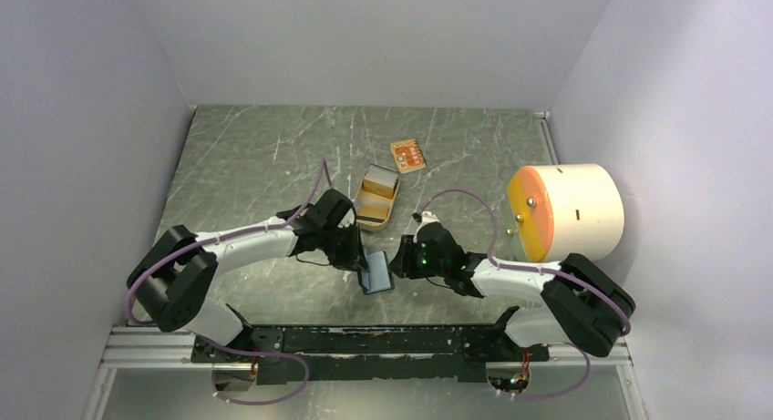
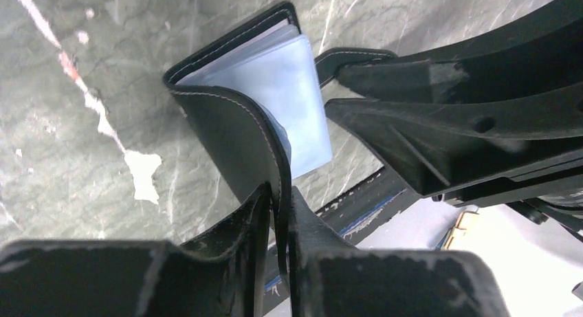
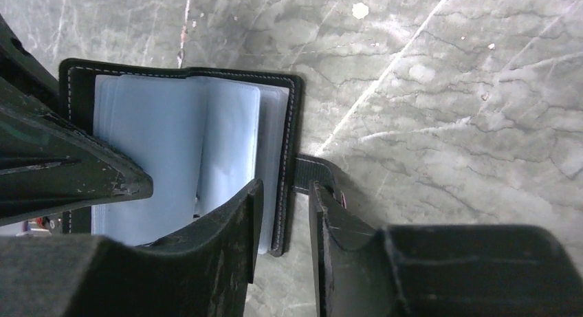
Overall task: Put the credit cards into the card holder
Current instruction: Turn over the card slot in the card holder, then pick up the credit card from the storage box.
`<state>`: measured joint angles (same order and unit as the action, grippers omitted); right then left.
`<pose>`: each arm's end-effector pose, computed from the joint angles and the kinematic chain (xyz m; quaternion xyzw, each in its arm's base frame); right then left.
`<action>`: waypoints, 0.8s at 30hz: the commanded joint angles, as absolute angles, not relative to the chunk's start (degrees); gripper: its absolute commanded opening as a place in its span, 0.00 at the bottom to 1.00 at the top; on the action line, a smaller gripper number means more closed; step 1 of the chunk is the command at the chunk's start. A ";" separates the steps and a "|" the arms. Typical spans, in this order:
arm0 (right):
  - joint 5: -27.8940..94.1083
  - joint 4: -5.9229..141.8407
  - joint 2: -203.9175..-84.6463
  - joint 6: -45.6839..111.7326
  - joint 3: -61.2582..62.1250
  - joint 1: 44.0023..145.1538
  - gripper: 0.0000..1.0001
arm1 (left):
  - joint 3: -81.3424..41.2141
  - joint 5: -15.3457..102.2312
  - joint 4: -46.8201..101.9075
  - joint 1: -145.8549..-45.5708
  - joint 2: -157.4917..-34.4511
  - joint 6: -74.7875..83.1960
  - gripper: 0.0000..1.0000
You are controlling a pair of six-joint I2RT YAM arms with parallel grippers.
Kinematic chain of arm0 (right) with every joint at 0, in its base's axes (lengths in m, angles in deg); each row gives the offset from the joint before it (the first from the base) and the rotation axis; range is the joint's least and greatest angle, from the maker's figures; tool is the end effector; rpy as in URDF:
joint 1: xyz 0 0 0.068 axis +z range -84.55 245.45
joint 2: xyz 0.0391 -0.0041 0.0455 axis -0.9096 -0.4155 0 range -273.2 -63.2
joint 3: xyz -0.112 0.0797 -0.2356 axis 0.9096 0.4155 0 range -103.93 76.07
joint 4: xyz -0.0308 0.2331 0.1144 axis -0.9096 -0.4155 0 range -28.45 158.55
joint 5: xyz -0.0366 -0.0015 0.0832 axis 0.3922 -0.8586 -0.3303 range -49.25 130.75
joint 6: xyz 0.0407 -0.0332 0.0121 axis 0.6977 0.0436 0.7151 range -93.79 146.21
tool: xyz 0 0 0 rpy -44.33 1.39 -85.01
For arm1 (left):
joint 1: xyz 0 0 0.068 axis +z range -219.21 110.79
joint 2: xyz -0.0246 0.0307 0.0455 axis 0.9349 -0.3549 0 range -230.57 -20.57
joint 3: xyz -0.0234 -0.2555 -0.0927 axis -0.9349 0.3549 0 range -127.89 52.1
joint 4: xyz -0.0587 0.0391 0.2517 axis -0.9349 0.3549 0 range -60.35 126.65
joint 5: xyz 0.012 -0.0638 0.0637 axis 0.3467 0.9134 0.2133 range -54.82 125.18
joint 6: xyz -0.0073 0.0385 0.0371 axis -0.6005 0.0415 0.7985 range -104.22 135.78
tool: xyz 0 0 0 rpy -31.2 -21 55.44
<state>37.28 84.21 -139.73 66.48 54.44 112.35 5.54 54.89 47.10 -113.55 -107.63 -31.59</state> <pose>0.1578 0.1718 0.1350 -0.0652 0.9009 0.3151 0.2914 0.1981 -0.2104 0.1725 0.0222 0.9479 -0.3097 0.0714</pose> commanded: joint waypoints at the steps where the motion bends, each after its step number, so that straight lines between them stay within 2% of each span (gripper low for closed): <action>1: 39.73 78.78 -134.14 64.72 53.09 112.56 0.36 | 8.58 54.12 46.61 -113.57 -104.02 -32.94 0.22; 6: 43.79 74.76 -128.13 61.18 50.37 112.58 0.44 | 10.58 52.91 46.95 -113.28 -101.94 -33.81 0.26; 12: 51.44 68.73 -129.58 52.26 40.94 111.92 0.54 | 12.47 51.75 47.03 -112.86 -98.38 -34.25 0.31; 18: 53.14 67.79 -139.03 39.21 27.40 109.20 0.58 | 14.99 52.36 42.72 -112.78 -97.21 -31.20 0.21; 24: 50.61 61.94 -151.73 23.29 13.88 106.94 0.60 | 17.07 58.17 36.93 -112.76 -96.08 -29.19 0.20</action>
<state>50.81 67.60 -145.55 37.48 20.45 108.17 15.77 53.75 42.90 -112.96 -97.56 -31.46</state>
